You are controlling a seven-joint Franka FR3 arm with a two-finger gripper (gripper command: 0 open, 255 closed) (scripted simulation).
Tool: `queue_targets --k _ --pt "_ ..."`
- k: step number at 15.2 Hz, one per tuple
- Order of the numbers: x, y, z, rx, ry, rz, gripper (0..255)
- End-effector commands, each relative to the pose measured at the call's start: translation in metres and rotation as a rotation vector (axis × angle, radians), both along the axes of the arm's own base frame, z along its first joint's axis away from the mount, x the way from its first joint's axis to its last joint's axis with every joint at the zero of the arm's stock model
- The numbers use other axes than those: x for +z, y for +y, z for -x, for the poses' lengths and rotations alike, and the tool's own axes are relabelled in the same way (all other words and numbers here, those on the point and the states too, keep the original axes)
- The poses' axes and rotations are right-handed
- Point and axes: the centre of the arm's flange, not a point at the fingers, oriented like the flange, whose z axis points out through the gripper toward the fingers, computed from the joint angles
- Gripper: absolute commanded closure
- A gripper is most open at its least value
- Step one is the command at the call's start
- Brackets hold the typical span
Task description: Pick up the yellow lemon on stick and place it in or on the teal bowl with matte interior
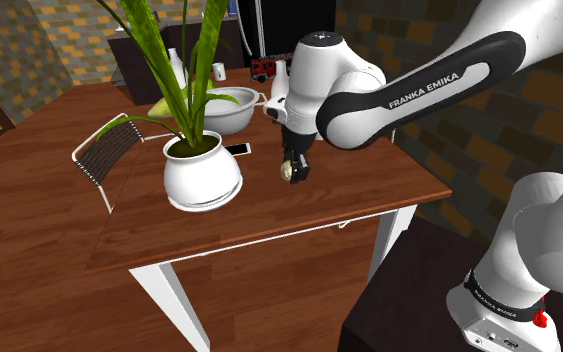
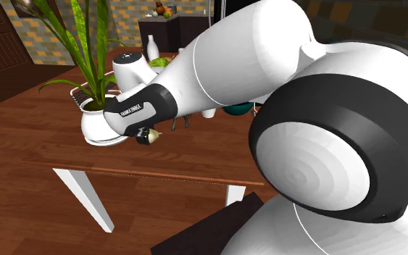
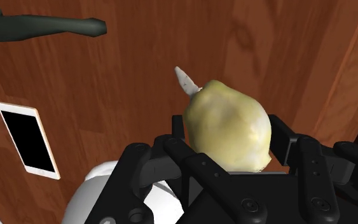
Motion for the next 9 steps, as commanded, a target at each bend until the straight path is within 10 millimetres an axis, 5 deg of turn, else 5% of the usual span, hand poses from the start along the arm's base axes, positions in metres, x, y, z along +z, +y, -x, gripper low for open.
queue_targets --k 1,9 --pt "0.01 0.0 -0.001 0.0 0.0 0.0 255" --pt "0.052 0.0 -0.001 0.0 0.0 0.0 255"
